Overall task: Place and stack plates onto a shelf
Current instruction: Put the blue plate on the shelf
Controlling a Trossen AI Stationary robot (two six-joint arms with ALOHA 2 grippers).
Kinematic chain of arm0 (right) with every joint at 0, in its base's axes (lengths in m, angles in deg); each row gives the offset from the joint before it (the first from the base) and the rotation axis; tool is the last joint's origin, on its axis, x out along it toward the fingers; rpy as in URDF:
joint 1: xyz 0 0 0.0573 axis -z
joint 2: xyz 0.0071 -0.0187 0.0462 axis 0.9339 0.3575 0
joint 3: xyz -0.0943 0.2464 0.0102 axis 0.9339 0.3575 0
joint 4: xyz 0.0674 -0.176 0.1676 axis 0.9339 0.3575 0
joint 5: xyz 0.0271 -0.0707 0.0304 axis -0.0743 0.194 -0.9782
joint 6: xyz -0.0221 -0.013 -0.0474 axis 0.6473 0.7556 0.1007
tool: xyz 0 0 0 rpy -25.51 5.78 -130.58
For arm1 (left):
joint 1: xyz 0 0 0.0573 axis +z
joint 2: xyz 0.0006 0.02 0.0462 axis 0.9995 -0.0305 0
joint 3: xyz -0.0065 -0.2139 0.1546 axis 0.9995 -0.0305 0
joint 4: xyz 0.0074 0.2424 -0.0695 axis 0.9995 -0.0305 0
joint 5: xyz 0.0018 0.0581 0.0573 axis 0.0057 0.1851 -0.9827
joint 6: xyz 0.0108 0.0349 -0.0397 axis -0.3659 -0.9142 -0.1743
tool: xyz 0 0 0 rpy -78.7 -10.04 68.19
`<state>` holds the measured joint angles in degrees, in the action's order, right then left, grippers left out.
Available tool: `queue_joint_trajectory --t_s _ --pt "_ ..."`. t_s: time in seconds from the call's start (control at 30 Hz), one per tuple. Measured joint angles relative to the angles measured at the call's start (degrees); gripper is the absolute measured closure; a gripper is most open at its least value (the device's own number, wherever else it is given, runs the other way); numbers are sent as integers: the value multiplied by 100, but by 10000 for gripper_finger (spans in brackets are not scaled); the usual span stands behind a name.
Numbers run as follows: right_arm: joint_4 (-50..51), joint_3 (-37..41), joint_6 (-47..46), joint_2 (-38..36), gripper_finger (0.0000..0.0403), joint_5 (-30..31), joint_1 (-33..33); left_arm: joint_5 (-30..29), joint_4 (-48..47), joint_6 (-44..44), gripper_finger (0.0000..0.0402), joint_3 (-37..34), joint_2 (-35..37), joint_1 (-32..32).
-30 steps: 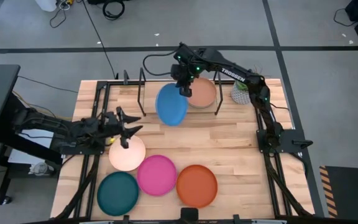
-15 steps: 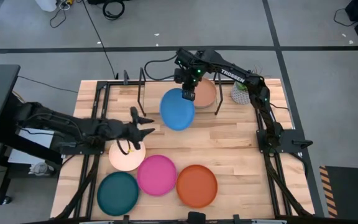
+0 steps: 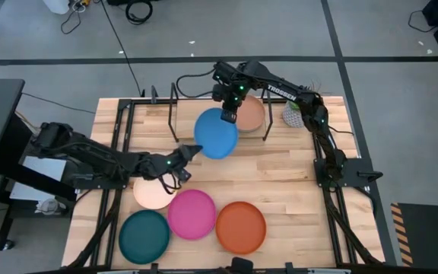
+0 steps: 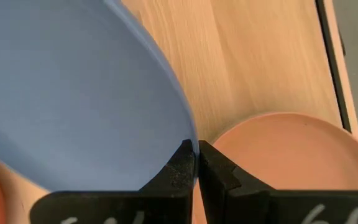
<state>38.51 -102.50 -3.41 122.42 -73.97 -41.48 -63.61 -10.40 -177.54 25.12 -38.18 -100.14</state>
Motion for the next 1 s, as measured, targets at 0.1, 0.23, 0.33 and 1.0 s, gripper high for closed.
queue_joint_trajectory --t_s 0.1,0.23,0.33,1.0 --pt "9 -1 -126 0 387 -38 -11 4 -4 -574 155 -1 -202 72" --pt "33 -1 -139 -2 387 -61 -30 -1 80 -1194 153 -1 -400 171" --pt "26 -1 -146 -2 387 -70 -56 7 85 -1299 170 -4 -478 236" --pt "42 -153 202 -13 288 -616 -39 49 120 -805 304 -12 -486 296"
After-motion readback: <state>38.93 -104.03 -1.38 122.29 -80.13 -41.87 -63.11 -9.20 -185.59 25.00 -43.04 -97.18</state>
